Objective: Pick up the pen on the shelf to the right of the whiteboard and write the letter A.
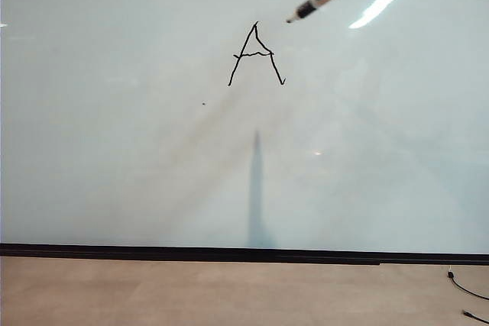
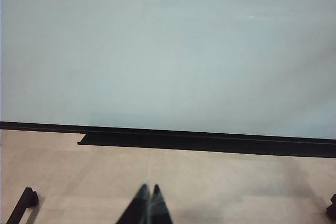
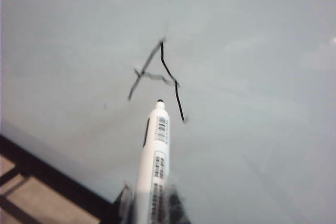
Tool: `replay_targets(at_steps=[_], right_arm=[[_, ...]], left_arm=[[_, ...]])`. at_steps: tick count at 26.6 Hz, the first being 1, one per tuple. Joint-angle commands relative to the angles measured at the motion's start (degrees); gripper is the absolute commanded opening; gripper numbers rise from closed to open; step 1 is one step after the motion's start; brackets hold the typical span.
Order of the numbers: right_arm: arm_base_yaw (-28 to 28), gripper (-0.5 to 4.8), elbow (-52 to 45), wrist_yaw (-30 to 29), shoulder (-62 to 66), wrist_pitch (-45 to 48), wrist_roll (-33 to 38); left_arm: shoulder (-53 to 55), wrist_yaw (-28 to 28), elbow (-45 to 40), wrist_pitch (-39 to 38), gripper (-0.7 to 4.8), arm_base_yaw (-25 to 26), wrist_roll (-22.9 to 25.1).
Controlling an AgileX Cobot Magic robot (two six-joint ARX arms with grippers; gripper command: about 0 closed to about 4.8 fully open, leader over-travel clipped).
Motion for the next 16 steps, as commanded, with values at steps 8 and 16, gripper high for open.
replay_targets(at_steps=[8,16], right_arm=[[-0.1,-0.05,-17.0,-0.2,-27.7,-3.6,-4.1],[-0.1,-0.05,-20.4,2.1,-44.1,-17.2,-4.2]], left_arm=[[0.0,0.2,0.2,0.3,-0.04,0.0,0.3],[0.0,0.2,0.2,0.3,-0.05,0.0,0.3]])
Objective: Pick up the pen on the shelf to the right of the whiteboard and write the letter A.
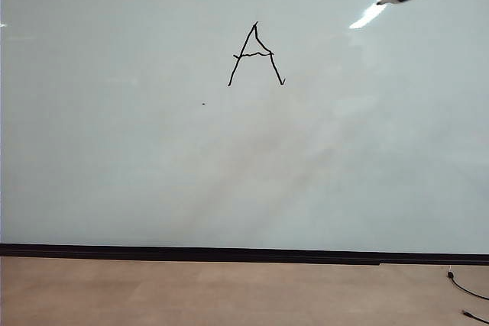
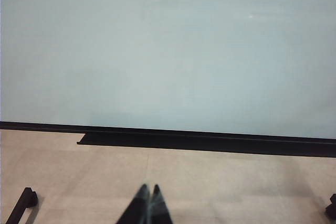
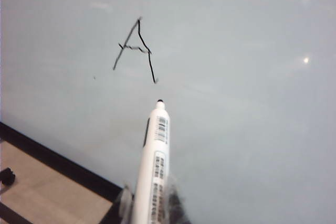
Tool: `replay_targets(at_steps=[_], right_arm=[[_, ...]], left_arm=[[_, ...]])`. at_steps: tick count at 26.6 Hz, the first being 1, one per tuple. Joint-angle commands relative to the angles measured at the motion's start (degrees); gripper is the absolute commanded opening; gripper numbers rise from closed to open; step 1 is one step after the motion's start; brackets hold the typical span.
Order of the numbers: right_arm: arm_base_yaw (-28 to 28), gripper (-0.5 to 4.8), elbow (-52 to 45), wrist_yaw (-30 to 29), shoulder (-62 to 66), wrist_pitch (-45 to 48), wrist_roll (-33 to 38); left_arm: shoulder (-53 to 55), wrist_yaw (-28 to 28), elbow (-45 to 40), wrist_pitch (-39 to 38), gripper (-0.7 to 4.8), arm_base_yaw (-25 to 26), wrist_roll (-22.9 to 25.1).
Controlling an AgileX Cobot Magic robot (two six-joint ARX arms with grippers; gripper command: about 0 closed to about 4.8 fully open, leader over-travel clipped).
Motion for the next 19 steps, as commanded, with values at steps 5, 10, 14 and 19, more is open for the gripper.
replay_targets(at_steps=[5,10,14,19], right_arm=[[0.0,-0.05,-1.8,1.2,-10.2,-8.3,-0.1],[0.0,-0.05,-3.5,1.2,-14.2,-9.5,0.1],[0.1,-0.05,-4.3,1.2,-14.1,-10.5,1.2],[0.1,-0.05,-7.6,0.1,-14.1,-7.8,2.1]], left_arm=[[0.0,0.0,0.2,0.3,-0.05,0.0,0.2],[0.0,0.0,0.2,0.3,-0.05,0.0,0.2],[0.0,0.0,0.2,0.3,-0.04,0.0,0.2],[0.0,0.1,0.2,0.3,-0.05,0.0,0.2]])
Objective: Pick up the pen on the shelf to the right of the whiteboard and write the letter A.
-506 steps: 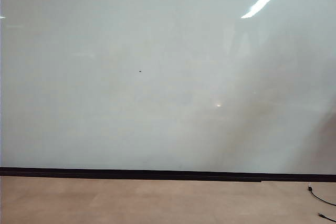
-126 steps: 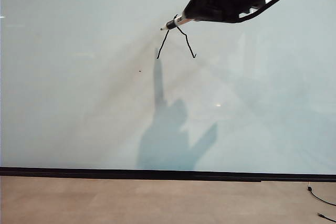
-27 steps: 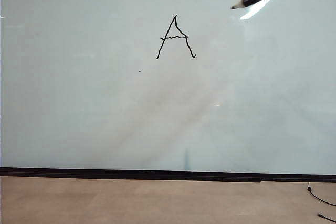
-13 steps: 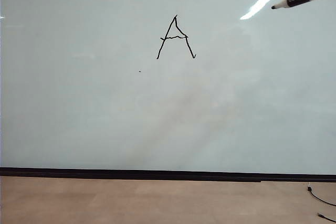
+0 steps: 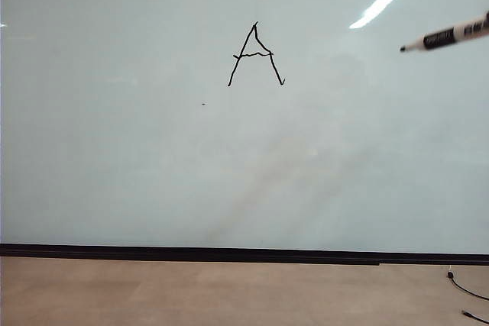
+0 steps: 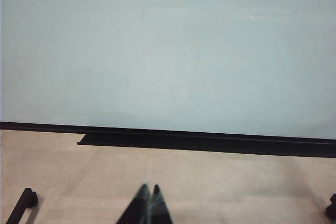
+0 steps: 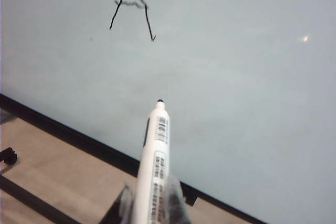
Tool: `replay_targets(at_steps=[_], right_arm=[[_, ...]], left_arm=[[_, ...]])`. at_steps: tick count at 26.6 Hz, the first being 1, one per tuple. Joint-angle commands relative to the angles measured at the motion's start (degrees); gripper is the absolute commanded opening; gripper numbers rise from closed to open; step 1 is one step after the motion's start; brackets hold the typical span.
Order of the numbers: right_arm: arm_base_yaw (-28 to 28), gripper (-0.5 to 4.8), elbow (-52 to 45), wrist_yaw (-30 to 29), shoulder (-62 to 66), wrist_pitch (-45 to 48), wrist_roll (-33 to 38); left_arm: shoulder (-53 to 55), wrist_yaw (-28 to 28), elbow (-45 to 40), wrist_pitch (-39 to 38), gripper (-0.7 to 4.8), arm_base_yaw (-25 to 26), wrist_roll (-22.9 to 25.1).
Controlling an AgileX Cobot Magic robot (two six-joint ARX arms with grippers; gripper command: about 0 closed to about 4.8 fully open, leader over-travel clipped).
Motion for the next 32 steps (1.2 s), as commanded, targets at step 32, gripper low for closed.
replay_targets(at_steps=[32], right_arm=[[-32.3,-0.05,-7.0,-14.9,0.0,7.5,2.5]], left_arm=[[0.0,0.0,0.2,0.3,-0.04,0.0,0.3]])
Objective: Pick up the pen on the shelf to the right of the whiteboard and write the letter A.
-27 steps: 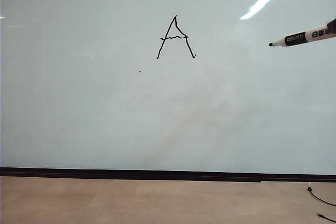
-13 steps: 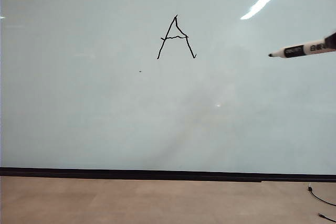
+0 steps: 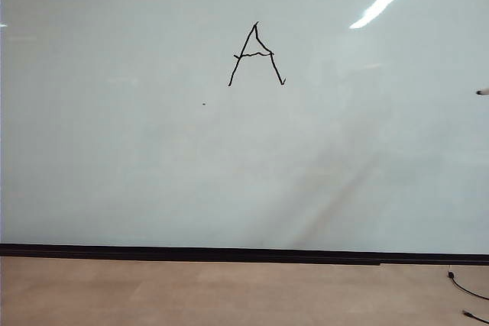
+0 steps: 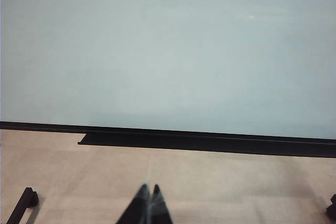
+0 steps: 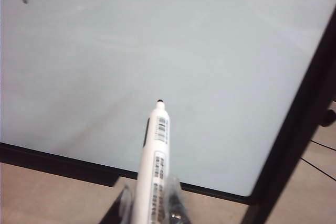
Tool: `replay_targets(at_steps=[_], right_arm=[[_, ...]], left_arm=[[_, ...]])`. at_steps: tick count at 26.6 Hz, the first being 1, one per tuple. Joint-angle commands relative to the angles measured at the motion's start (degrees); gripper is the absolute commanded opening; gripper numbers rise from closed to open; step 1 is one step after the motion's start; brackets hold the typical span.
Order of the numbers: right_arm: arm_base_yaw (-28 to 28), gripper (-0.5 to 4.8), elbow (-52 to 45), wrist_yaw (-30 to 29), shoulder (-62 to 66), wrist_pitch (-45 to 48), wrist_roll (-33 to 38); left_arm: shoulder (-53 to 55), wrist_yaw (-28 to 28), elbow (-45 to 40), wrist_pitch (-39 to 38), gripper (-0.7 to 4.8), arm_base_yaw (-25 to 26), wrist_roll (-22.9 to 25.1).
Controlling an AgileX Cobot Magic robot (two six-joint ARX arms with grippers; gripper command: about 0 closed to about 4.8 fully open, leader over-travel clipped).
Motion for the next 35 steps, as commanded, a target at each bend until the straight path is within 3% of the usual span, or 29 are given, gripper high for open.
replay_targets(at_steps=[1,6,12,19,35], right_arm=[[-6.3,-0.05,0.3,-4.6,0.0,0.6,0.3],[-15.8,-0.05,0.3,-10.3,0.0,0.6,0.5],[-21.2,-0.05,0.3,-12.5,0.0,1.0,3.5],[-21.2,-0.05,0.3,-7.5,0.0,4.4,4.8],[-21.0,0.0,0.3,-7.6,0.0,3.5,4.8]], left_arm=[[0.0,0.1,0.2,0.3,-0.05,0.0,0.2],[0.0,0.1,0.2,0.3,-0.05,0.0,0.2],[0.0,0.1,0.2,0.3,-0.04,0.0,0.2],[0.0,0.1,0.2,0.3,-0.04,0.0,0.2],[0.0,0.1,0.2,0.3,-0.05,0.0,0.2]])
